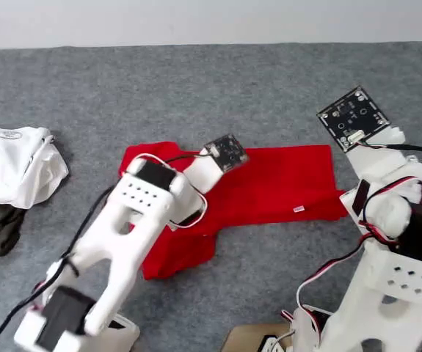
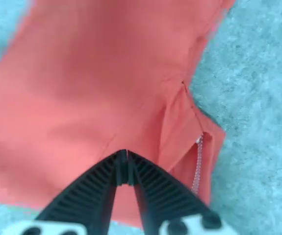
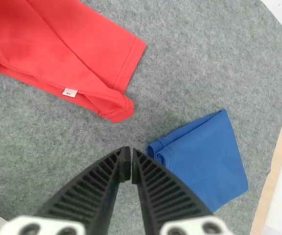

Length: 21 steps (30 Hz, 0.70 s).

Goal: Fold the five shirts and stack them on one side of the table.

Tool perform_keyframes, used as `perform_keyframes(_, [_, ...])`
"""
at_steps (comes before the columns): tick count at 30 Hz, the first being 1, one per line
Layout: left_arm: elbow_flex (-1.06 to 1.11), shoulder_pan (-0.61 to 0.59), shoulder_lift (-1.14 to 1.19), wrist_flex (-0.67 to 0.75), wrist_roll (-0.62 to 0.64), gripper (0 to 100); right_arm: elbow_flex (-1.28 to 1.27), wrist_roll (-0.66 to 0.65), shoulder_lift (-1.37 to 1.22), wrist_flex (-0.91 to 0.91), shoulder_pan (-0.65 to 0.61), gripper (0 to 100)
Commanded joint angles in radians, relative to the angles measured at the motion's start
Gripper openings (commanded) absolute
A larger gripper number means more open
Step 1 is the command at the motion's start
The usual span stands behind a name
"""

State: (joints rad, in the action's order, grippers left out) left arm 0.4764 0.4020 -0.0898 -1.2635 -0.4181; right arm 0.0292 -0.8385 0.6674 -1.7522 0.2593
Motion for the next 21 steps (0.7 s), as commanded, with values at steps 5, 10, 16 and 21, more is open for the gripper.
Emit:
perform_keyframes(5, [-0.035, 0.161, 0.256, -0.032, 0.008, 1, 0.003, 0.008, 0.022, -0.038, 0.007, 1.0])
perform_keyframes(10, [-0.07, 0.302, 0.307, -0.163, 0.011, 1, 0.003, 0.008, 0.022, -0.038, 0.007, 1.0])
perform_keyframes(16, [-0.065, 0.345, 0.204, -0.195, 0.061, 1, 0.003, 0.008, 0.022, -0.038, 0.007, 1.0])
perform_keyframes(21, [-0.071, 0.245, 0.084, -0.233, 0.057, 1, 0.003, 0.008, 0.022, -0.038, 0.007, 1.0])
